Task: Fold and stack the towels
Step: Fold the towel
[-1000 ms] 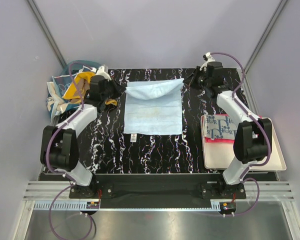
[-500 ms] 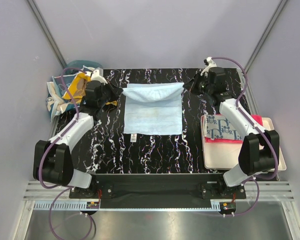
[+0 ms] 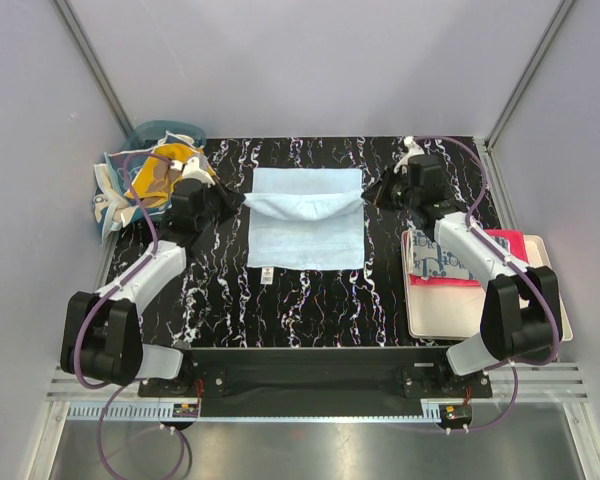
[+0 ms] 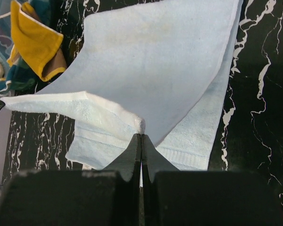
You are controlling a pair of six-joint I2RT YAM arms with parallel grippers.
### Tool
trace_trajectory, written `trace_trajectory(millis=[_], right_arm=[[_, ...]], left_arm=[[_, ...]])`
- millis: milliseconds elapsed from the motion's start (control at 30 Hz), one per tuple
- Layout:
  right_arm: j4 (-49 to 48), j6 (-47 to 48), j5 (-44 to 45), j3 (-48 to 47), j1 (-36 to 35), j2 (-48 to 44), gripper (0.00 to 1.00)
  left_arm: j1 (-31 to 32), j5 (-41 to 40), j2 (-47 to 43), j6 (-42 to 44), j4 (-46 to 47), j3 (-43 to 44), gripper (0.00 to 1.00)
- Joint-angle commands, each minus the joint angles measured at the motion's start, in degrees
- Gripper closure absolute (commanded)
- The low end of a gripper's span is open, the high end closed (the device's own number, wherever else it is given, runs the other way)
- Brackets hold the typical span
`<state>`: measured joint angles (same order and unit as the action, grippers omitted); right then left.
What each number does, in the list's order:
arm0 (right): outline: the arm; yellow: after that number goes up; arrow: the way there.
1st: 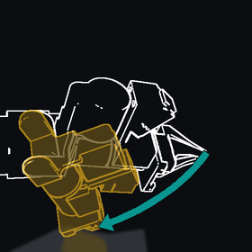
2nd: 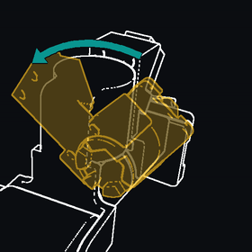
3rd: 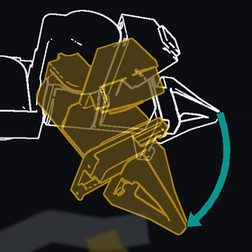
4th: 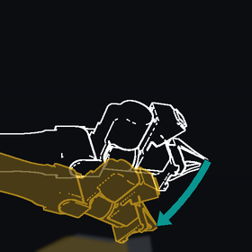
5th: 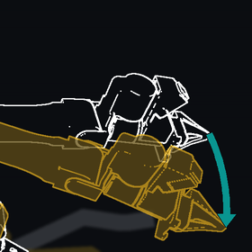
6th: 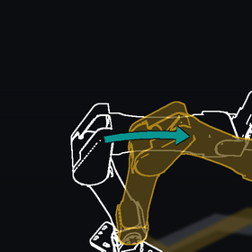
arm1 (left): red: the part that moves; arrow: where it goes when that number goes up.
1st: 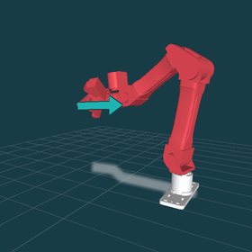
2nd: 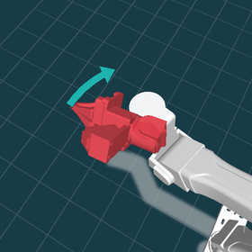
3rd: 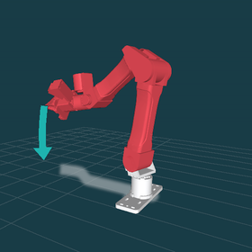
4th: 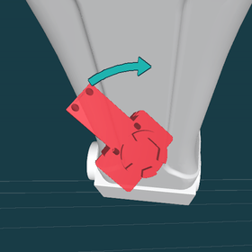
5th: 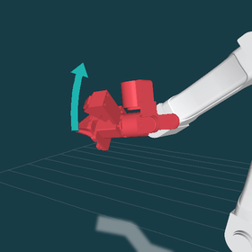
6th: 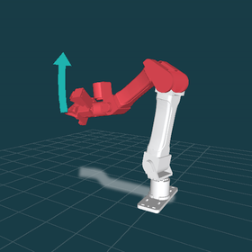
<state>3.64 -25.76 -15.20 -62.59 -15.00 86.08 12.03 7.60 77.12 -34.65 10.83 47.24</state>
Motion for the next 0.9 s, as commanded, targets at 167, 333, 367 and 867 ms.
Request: trace_trajectory(millis=[167,333,367,867], right_arm=[[-6.2,-0.8,2.0,6.1,-0.9,-2.7,1.0],[-6.9,-1.0,2.3,7.1,-0.9,-2.4,1.0],[-6.5,-0.9,2.5,6.9,-0.9,-2.7,1.0],[-0.5,0.5,3.7,4.7,-0.9,-9.2,1.0]], left_arm=[[1.5,-1.5,-1.8,-0.6,6.5,-6.6,1.0],[1.5,-1.6,-1.7,-0.5,6.7,-7.0,1.0],[1.5,-1.8,-2.0,-0.4,6.4,-6.8,1.0],[1.5,-3.6,-11.4,1.3,-0.5,-5.5,1.0]])
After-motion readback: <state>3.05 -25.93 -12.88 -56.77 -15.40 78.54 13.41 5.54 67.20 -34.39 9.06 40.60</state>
